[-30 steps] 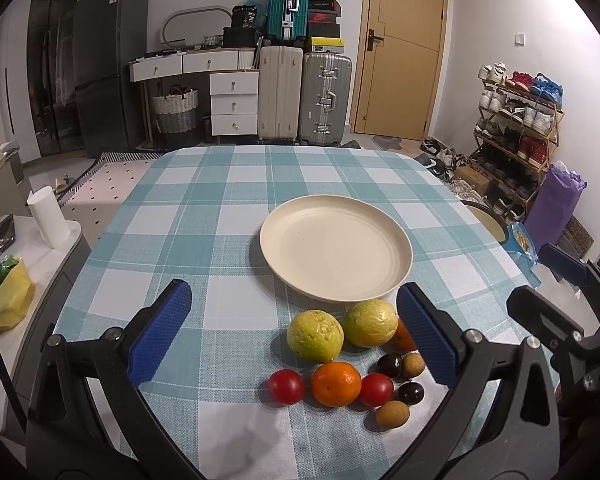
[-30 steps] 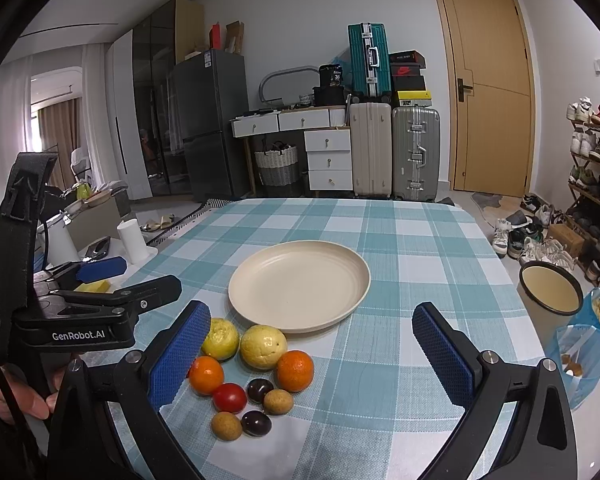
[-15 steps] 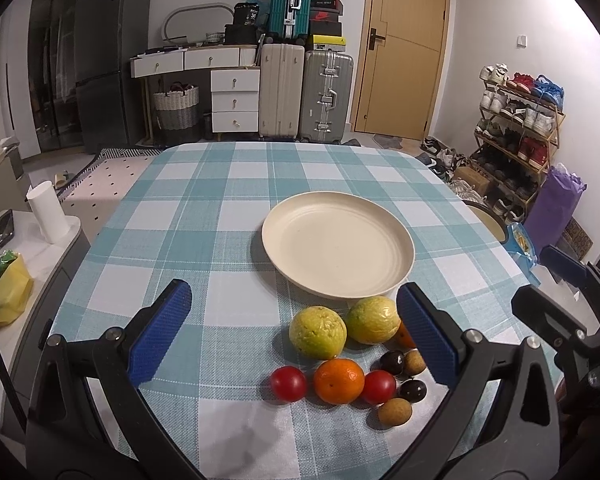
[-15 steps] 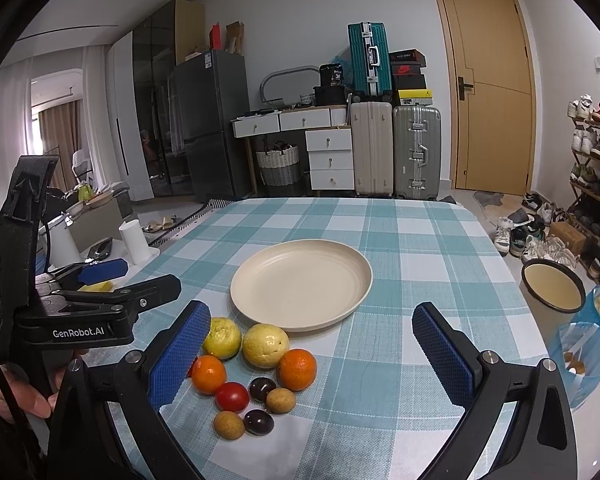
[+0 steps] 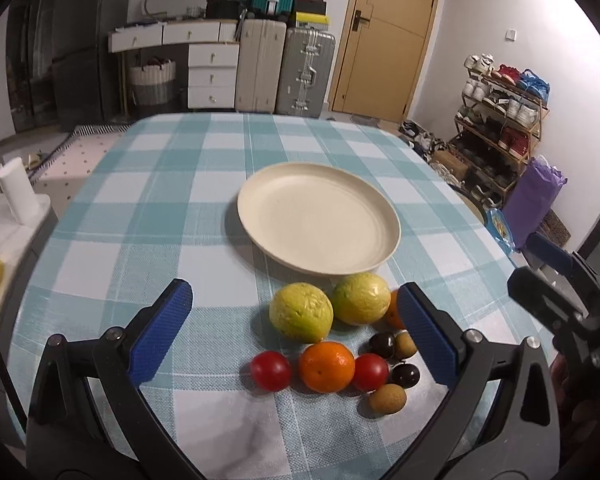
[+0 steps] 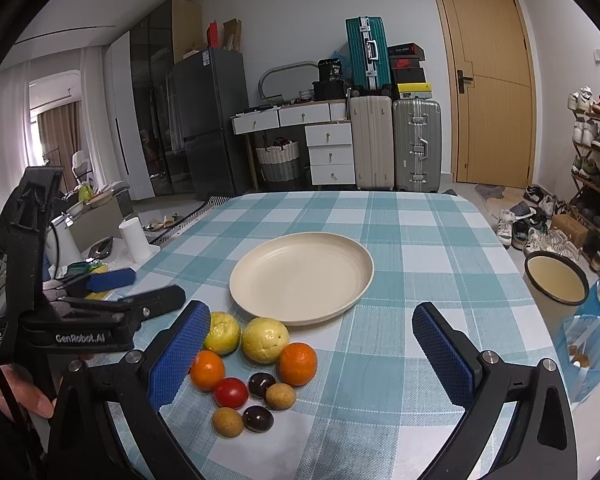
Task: Organize fruits
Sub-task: 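Grasp the yellow-green citrus with the left tool while the right tool grasps the other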
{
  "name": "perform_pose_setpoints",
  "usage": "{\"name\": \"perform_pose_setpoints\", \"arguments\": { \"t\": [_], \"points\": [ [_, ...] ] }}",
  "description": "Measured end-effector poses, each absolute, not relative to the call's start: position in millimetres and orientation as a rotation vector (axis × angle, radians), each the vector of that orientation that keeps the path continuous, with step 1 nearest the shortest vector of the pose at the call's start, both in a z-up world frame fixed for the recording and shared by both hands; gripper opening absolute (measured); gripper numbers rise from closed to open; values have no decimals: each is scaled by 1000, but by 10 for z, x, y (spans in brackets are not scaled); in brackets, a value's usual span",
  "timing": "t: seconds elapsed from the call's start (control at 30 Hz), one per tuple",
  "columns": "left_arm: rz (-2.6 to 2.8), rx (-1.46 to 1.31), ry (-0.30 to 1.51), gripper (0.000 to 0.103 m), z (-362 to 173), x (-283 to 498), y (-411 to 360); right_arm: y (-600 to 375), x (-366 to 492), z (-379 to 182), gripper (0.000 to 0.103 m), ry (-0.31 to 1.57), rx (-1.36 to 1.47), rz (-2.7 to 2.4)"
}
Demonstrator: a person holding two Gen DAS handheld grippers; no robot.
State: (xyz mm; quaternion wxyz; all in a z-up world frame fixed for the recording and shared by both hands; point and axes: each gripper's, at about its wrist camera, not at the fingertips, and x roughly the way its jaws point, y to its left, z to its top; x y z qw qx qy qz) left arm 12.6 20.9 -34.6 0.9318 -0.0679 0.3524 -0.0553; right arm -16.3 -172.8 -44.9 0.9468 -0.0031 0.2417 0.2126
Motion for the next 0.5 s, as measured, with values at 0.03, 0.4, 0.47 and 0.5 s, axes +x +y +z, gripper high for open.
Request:
{"name": "perform_pose_setpoints", "arguments": {
  "t": [0.03,0.4,0.47,0.5],
  "points": [
    [-120,-144,734,102,-380,151,214,-1734,-148,-466,103,494,-7,432],
    [-211,-244,872,98,-766,522,404,-1818,69,-651,103,562,42,479],
    [-231,-265,891,96,-822,581,442,-1804,120,-696,103,572,44,488],
    [-240,-278,902,95,-857,613,465,-1803,151,-705,103,576,45,489]
  ]
}}
